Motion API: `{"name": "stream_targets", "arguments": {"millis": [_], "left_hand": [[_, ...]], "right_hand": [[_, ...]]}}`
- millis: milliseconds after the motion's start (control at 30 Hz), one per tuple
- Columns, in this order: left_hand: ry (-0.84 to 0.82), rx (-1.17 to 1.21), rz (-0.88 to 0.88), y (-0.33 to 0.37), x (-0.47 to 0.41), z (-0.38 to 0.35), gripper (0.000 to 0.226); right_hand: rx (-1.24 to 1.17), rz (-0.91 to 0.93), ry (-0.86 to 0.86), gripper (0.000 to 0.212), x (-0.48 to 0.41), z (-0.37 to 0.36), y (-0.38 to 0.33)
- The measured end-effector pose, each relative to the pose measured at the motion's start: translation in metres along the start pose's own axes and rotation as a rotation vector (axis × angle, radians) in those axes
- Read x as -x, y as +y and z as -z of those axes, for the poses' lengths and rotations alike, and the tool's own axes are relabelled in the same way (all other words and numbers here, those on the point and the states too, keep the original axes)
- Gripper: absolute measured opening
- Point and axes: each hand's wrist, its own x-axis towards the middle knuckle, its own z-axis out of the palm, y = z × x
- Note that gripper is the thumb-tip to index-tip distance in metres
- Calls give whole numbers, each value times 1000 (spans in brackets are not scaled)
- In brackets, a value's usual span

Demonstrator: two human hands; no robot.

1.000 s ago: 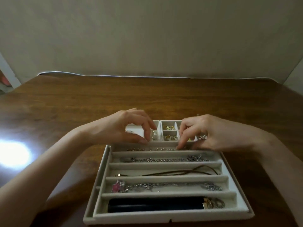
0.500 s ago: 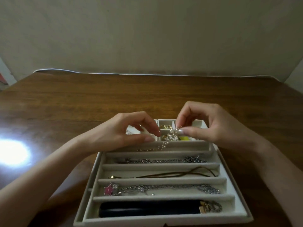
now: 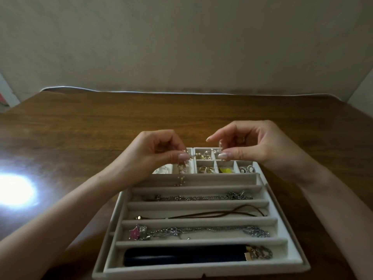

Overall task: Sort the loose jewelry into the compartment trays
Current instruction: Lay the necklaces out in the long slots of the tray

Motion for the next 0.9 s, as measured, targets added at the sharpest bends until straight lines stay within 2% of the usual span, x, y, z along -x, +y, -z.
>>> {"name": "stream_targets", "arguments": {"millis": [133, 367, 567, 633, 800, 900], "left_hand": [[44, 81, 20, 2, 1, 0, 20], [-52, 178, 44, 1, 4, 2, 25], [-25, 67, 17, 1, 2, 1, 15], [-26, 39, -2, -1, 2, 3, 17], [-39, -61, -26, -5, 2, 3, 18], [-52, -64, -31, -3, 2, 0, 16]], "right_hand": [[53, -37, -7, 21, 2, 4, 1], [168, -56, 50, 17, 1, 7, 6], [195, -71, 73, 14, 2, 12, 6], [106, -49, 124, 13, 1, 14, 6], [-355, -42, 144, 15, 0, 11, 8], [-453, -41, 129, 16, -1, 9, 8]]}}
